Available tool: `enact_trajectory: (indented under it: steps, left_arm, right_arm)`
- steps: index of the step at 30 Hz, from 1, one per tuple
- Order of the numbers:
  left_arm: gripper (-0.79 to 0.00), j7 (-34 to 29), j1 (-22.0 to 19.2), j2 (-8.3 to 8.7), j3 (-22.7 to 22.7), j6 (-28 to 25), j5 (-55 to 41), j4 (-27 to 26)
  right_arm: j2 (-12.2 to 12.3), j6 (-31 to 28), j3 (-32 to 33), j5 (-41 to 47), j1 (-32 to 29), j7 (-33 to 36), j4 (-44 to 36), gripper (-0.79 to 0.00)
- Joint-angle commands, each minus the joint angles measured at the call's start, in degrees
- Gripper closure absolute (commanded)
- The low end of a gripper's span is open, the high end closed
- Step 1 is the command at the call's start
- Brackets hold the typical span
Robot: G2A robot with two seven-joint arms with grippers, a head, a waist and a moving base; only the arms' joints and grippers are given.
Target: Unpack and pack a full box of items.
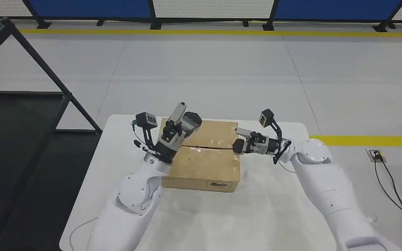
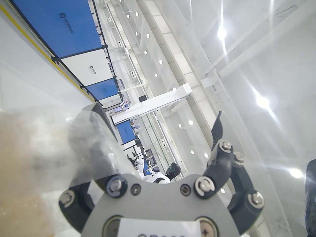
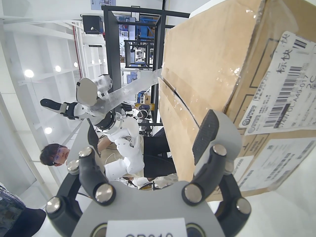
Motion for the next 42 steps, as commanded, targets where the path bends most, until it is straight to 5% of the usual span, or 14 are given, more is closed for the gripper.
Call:
enact_trajectory:
  steps: [1, 22, 42]
  left_arm:
    - [-0.785, 0.2, -0.3, -0.23, 0.6, 0.1, 0.8, 0.3]
    - [-0.785, 2.2, -4.4, -2.99, 6.2, 0.5, 4.7, 5.2]
    - [-0.785, 3.7, -8.6, -6.17, 10.5, 0.5, 6.2, 11.9]
  right_arm:
    - [0.0, 0.1, 0.0, 0.0, -0.1, 0.0, 0.0, -0.785]
    - [1.7, -2.0, 2.9, 1.7, -2.2, 0.6, -0.3, -0.785]
    - [6.1, -4.6, 12.3, 5.3, -13.3, 0.4, -8.7, -0.785]
